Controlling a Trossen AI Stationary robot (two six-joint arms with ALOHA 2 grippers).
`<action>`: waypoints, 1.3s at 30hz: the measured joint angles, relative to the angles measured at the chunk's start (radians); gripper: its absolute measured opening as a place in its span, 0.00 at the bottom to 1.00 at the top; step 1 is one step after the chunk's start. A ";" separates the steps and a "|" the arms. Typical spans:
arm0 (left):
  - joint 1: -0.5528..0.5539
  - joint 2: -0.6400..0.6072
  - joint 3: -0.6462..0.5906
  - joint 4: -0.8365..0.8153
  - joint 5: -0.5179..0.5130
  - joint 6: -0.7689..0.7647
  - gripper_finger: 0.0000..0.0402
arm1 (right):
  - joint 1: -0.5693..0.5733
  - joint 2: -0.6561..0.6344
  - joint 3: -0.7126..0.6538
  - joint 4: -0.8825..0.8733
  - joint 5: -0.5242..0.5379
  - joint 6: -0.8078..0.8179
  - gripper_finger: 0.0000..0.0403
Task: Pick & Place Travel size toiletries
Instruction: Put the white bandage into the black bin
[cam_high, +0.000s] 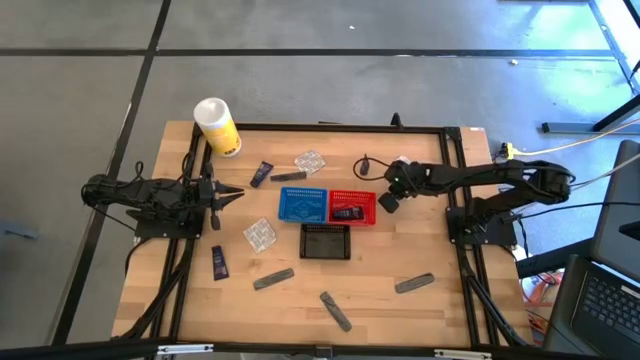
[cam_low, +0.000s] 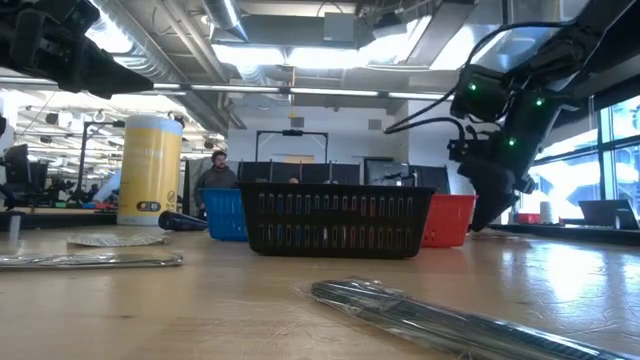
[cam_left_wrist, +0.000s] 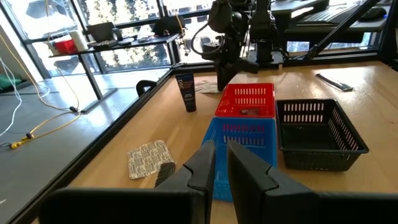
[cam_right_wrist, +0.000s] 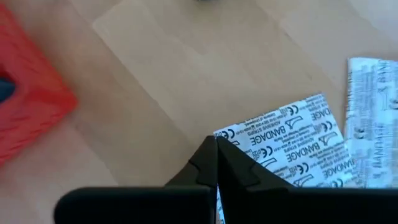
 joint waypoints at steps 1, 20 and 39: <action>0.000 0.000 0.000 0.000 0.000 0.000 0.09 | 0.002 -0.007 0.000 0.001 -0.013 0.003 0.00; 0.000 0.000 0.000 0.000 0.000 0.000 0.09 | 0.170 -0.151 0.004 0.004 -0.038 0.091 0.00; 0.000 0.000 0.000 0.000 0.000 0.000 0.09 | 0.405 -0.248 0.005 0.143 -0.010 0.196 0.00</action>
